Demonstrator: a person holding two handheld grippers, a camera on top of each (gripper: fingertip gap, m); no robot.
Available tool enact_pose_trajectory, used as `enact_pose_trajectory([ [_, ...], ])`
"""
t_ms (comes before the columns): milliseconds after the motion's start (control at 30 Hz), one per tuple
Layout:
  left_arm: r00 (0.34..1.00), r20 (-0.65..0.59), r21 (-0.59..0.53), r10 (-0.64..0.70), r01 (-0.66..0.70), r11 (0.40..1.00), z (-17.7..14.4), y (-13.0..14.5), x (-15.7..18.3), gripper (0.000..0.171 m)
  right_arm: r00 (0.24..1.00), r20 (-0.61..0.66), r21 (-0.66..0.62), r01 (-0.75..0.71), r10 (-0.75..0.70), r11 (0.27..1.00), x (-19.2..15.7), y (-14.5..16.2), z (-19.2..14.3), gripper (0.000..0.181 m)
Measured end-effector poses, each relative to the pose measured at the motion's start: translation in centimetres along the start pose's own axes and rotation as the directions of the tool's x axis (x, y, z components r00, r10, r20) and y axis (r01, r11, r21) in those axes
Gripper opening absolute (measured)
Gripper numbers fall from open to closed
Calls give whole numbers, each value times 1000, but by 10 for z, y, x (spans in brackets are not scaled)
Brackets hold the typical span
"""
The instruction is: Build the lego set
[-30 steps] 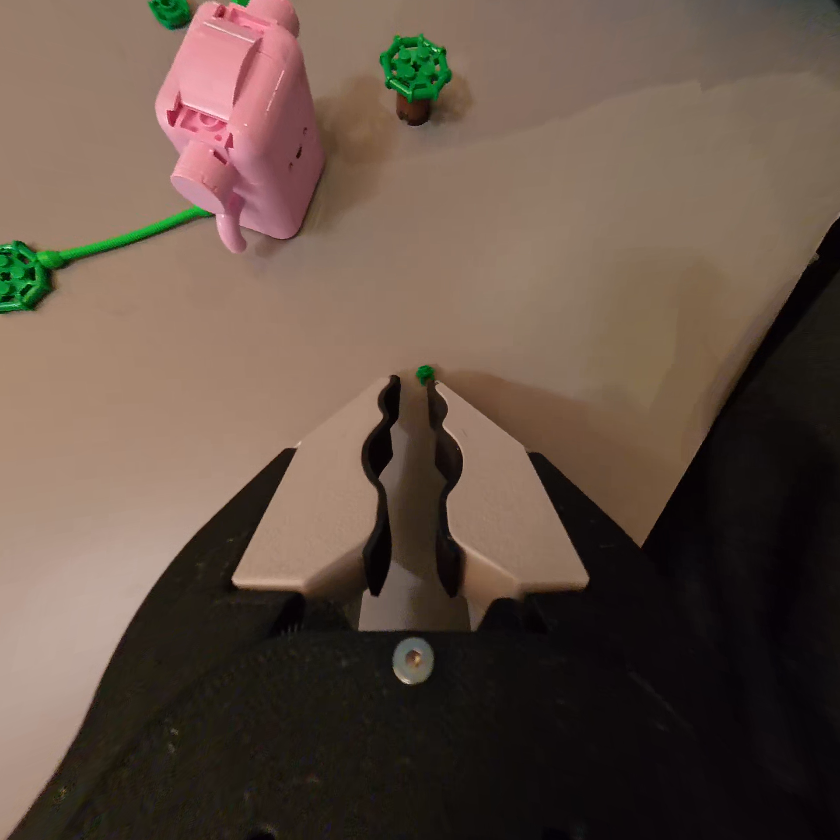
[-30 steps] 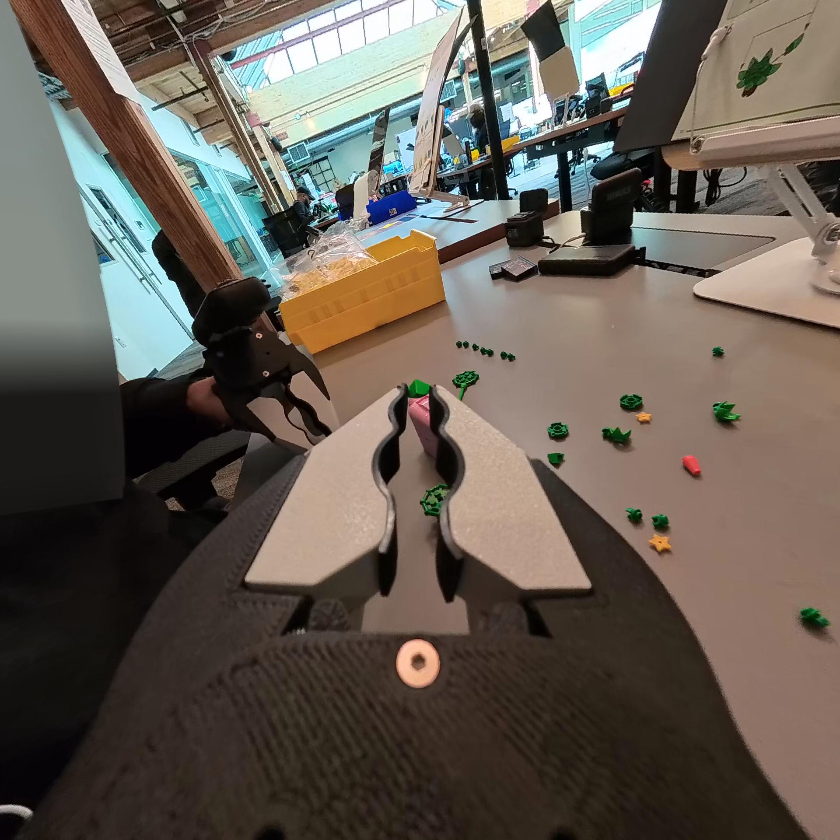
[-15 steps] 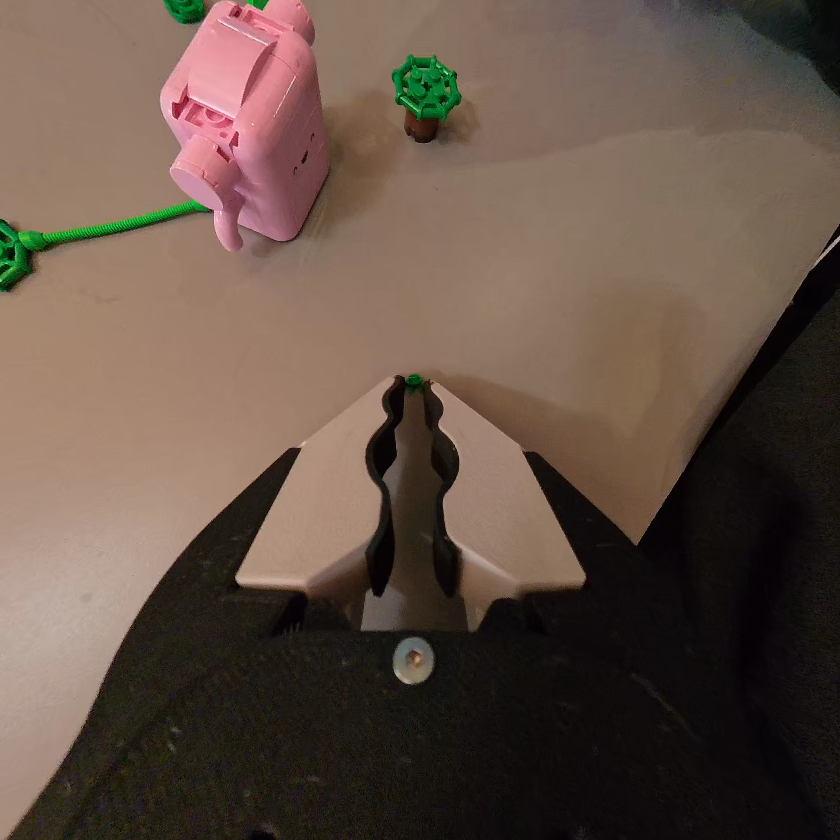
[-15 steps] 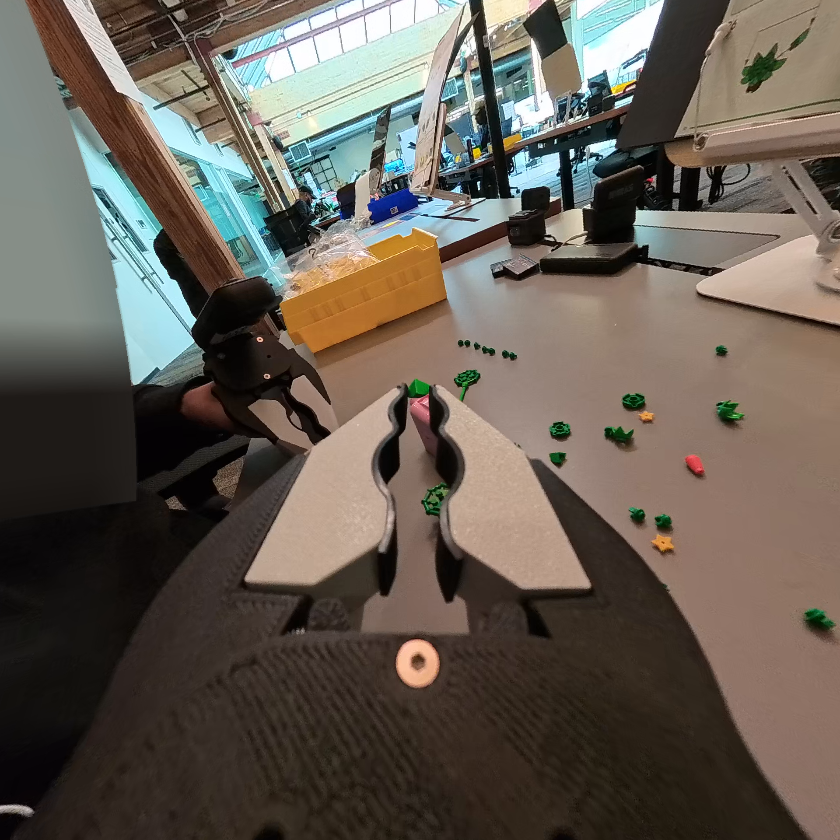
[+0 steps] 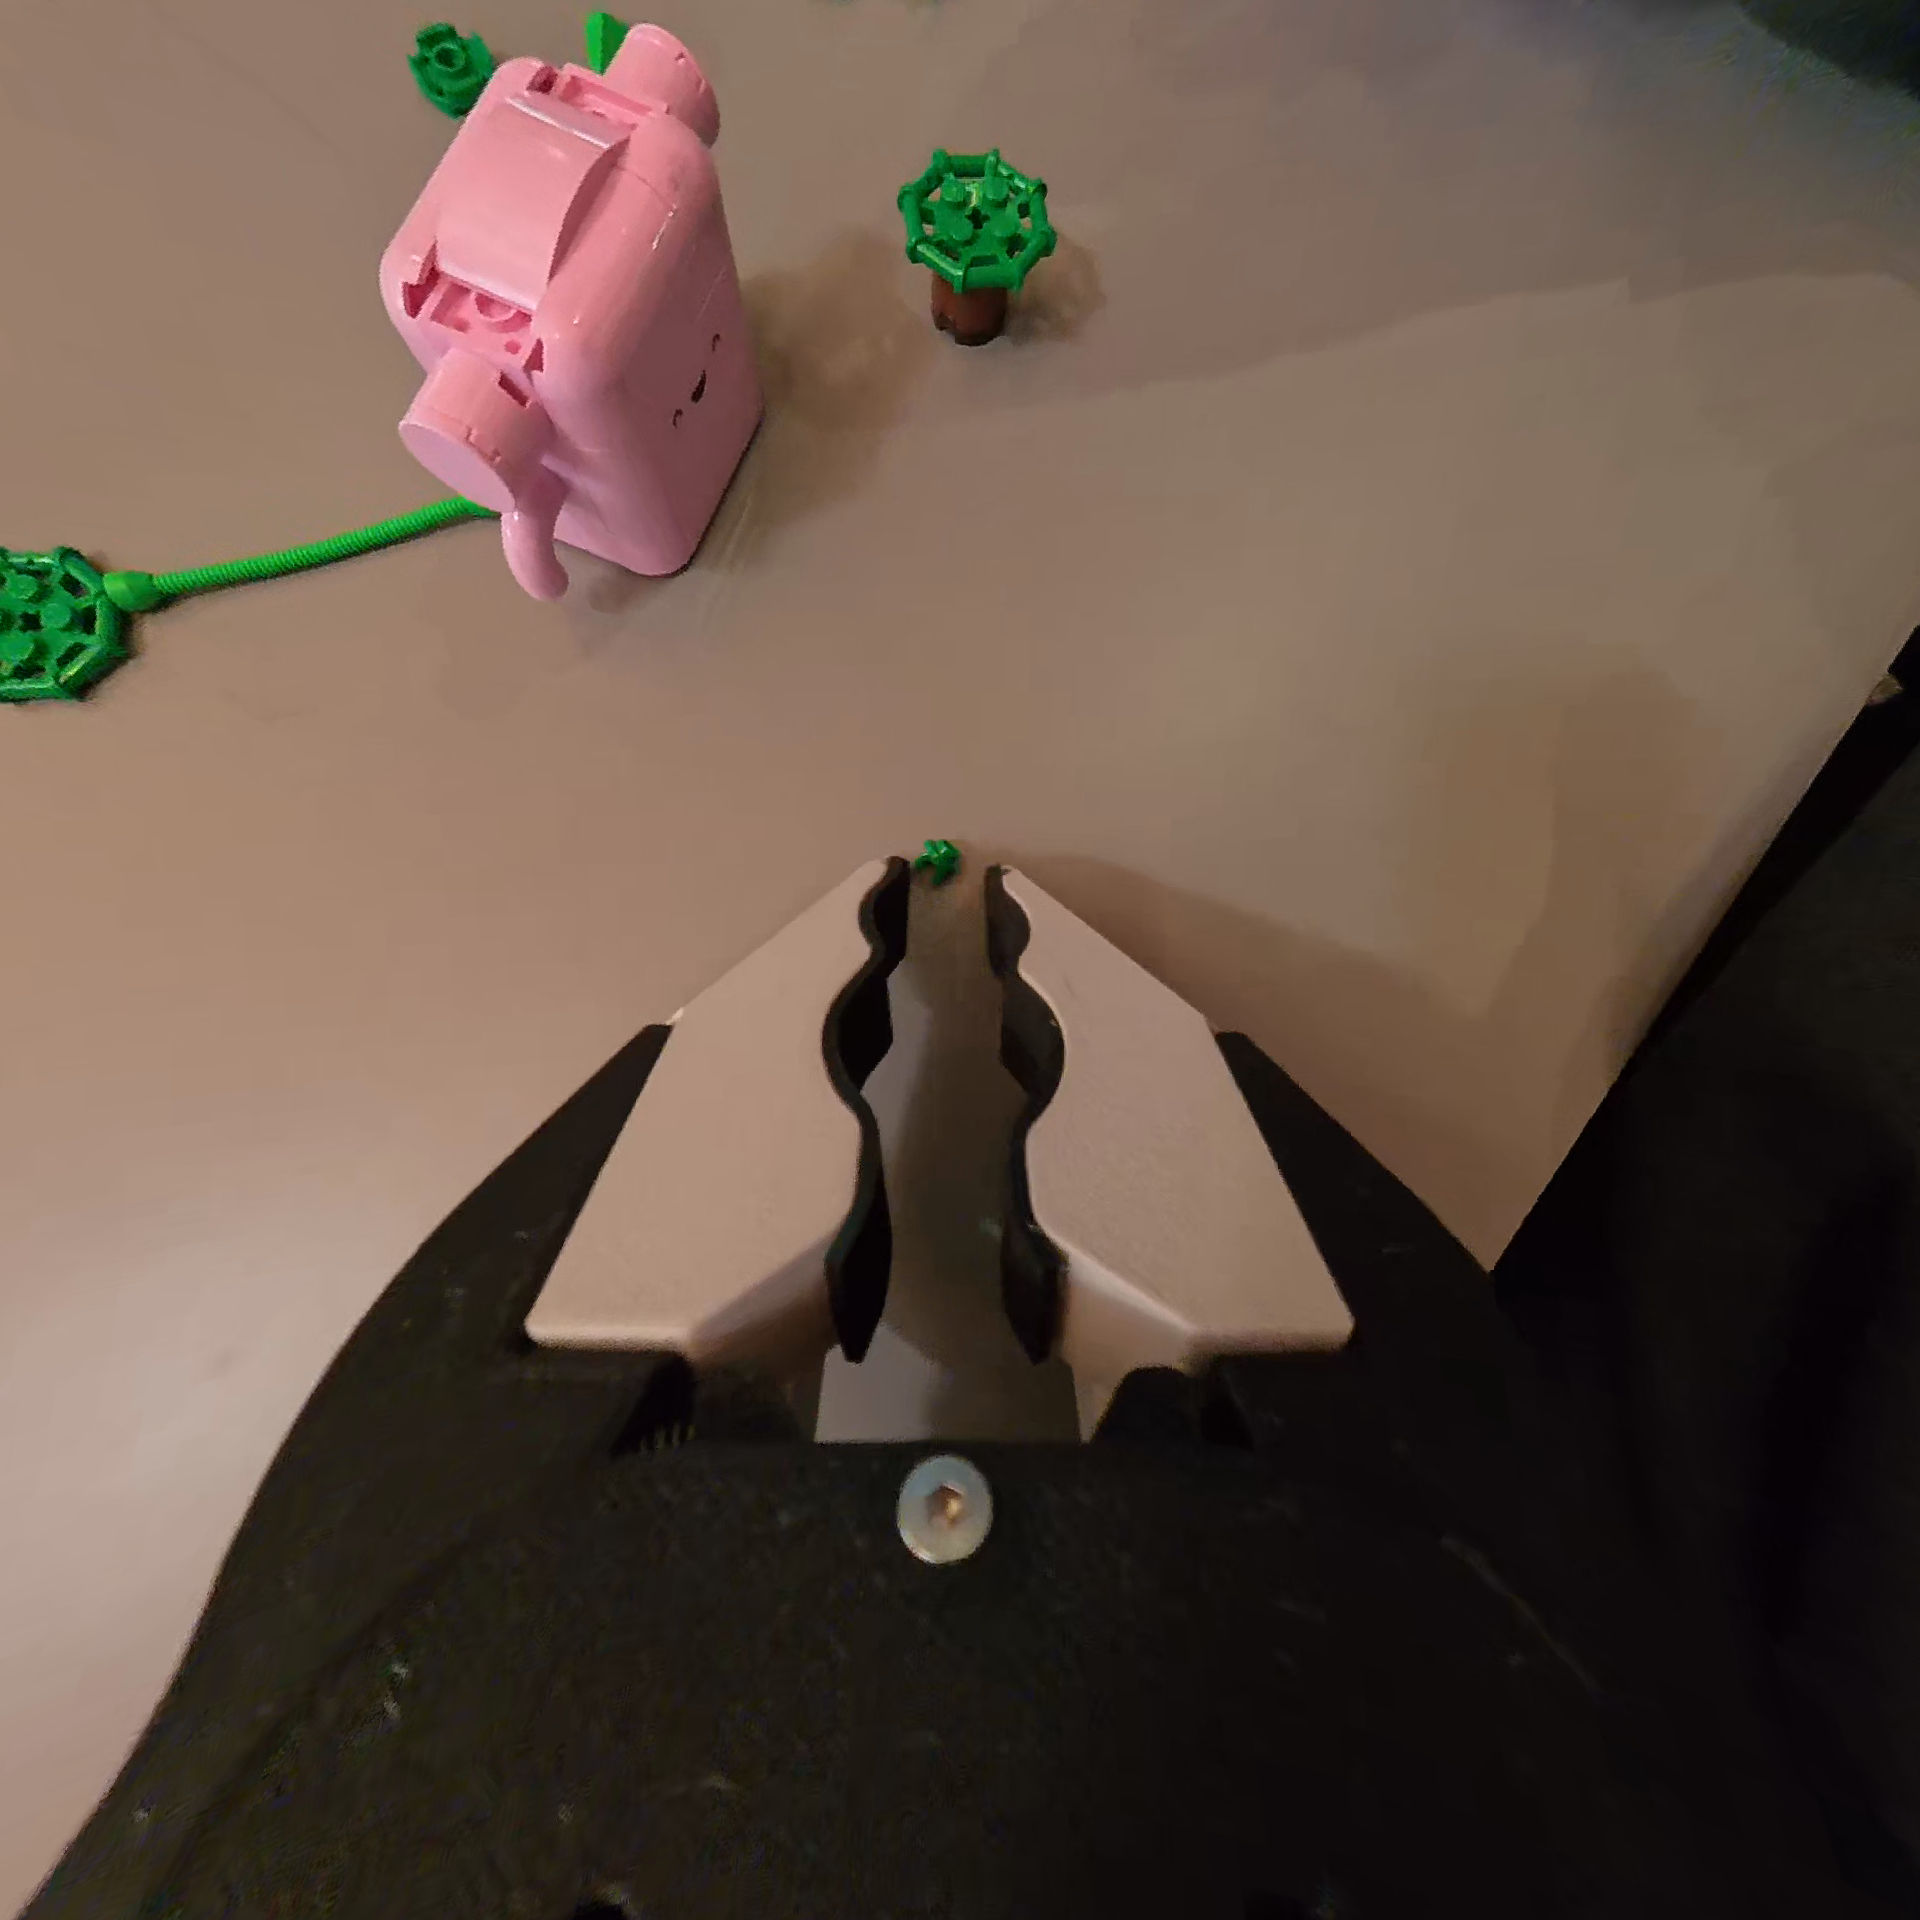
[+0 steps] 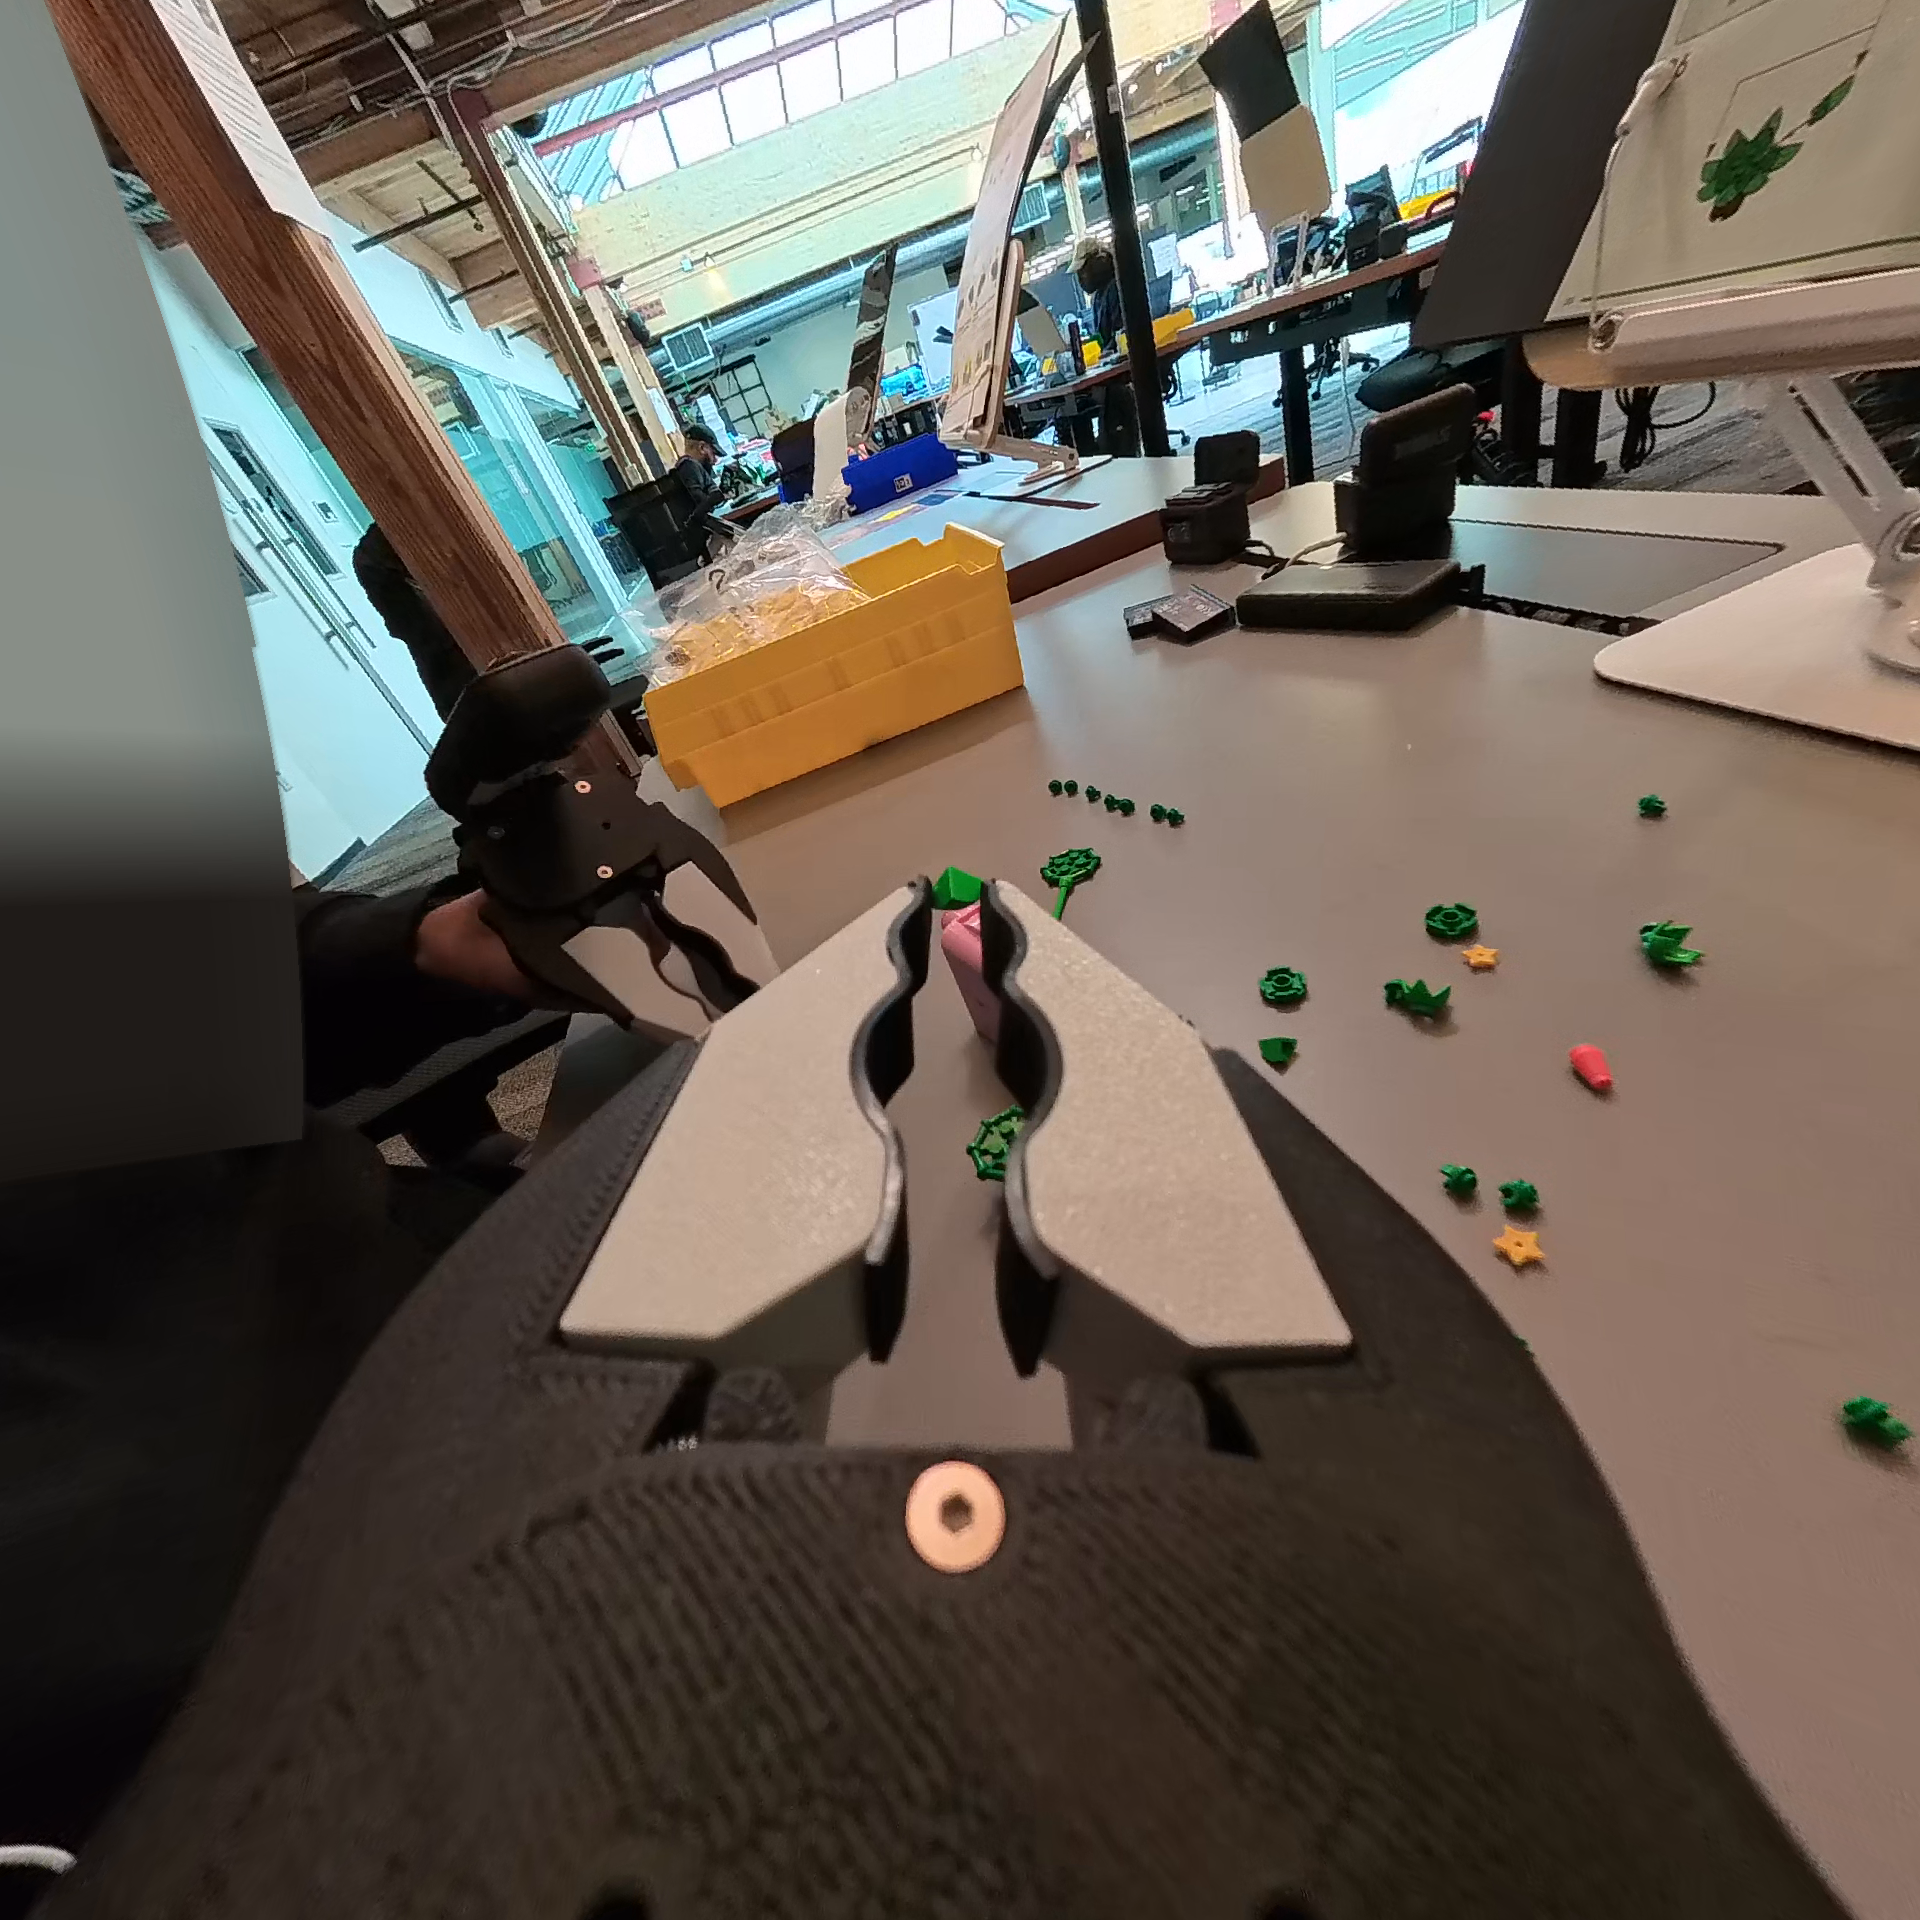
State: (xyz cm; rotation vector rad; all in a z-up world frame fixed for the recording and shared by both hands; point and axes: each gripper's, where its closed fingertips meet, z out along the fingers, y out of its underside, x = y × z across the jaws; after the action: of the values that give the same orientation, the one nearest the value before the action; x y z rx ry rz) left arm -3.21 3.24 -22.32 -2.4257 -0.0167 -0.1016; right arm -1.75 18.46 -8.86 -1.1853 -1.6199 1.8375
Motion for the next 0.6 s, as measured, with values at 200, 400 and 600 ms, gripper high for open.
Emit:
enact_pose_trajectory([
  [200, 999, 13, -13, 38, -38, 999, 1, -1, -2, 15, 1000, 0, -1, -1, 1, 1000, 0, 0, 0, 7],
  [400, 996, -19, -28, 82, -83, 996, 0, 1, 3, 16, 1000, 3, -2, -5, 5, 1000, 0, 1, 0, 7],
  [600, 996, -35, -55, 78, -79, 995, -4, 5, 4, 17, 1000, 4, -1, -4, 4, 1000, 0, 0, 0, 7],
])
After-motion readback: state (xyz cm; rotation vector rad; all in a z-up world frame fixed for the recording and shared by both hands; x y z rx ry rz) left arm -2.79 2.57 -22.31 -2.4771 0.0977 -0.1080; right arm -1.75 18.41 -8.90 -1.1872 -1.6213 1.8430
